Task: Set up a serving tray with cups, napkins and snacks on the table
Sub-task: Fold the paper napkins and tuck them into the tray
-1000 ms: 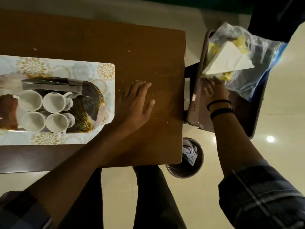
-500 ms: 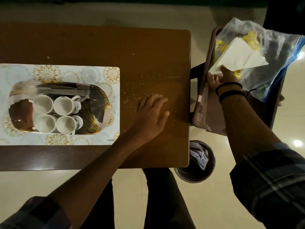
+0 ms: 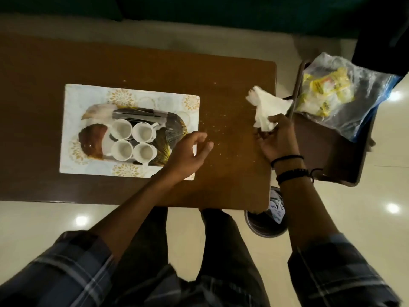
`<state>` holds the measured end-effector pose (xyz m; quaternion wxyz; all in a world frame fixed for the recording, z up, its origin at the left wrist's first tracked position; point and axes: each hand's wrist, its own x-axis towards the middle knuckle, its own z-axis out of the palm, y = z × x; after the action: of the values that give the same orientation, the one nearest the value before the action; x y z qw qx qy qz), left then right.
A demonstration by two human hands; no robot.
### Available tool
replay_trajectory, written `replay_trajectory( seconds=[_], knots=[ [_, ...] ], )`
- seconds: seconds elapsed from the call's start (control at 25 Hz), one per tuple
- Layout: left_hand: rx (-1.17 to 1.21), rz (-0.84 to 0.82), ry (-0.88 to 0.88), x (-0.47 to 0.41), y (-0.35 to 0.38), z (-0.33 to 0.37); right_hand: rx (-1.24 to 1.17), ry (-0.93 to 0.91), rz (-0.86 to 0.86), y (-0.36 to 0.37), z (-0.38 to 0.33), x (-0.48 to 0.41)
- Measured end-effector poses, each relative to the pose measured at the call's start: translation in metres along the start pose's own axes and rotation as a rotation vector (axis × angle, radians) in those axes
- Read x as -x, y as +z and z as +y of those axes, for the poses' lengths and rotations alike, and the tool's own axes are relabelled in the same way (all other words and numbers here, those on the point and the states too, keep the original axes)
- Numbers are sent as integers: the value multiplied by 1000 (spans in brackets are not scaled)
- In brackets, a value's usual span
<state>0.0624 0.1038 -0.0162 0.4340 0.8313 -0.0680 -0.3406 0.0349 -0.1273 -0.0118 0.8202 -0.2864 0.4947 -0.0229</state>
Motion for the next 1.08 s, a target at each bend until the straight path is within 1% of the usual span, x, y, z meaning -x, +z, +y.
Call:
replay_trajectory(
  seconds=[0.08,0.12,0.16,0.24,0.32,0.4,0.44,0.52,0.64,0.68,0.8,0.84,0.88,0.96,1.0,1.08],
  knots=[
    [269,-36,-252,30,-36,6,167,80,-165,43,43,59],
    [415,-84,-355,49,-55,8,239,112,-191,64,64,90],
    [565,-113,-402,66,-75,7,290,133,-229,84,83,116],
    [864,-113,-384,98,-113,5,418,146,-333,119,114,154],
    [1152,-39,-315,126,-148,1,616,128,-473,147,138,186],
    [1349,43,-240,152,-183,-5,702,145,-623,172,156,209],
    [1404,91,-213,163,-199,-8,682,176,-695,185,161,216],
    [1429,182,-174,178,-224,-17,610,221,-800,207,168,224],
    [1466,202,-137,191,-237,-31,529,271,-873,227,175,229],
    [1487,164,-109,194,-238,-35,497,309,-908,231,175,231],
    [1646,-124,43,200,-233,-39,406,490,-1052,244,172,232],
    [1685,-168,53,201,-230,-37,408,527,-1077,247,170,232],
    [1700,-175,36,201,-228,-34,447,514,-1072,249,168,231],
    [1703,-131,22,197,-228,-28,585,360,-995,249,165,226],
    [1701,-71,43,194,-229,-23,633,283,-957,248,163,224],
    [1684,64,108,185,-233,-11,704,190,-909,246,155,221]
  ],
)
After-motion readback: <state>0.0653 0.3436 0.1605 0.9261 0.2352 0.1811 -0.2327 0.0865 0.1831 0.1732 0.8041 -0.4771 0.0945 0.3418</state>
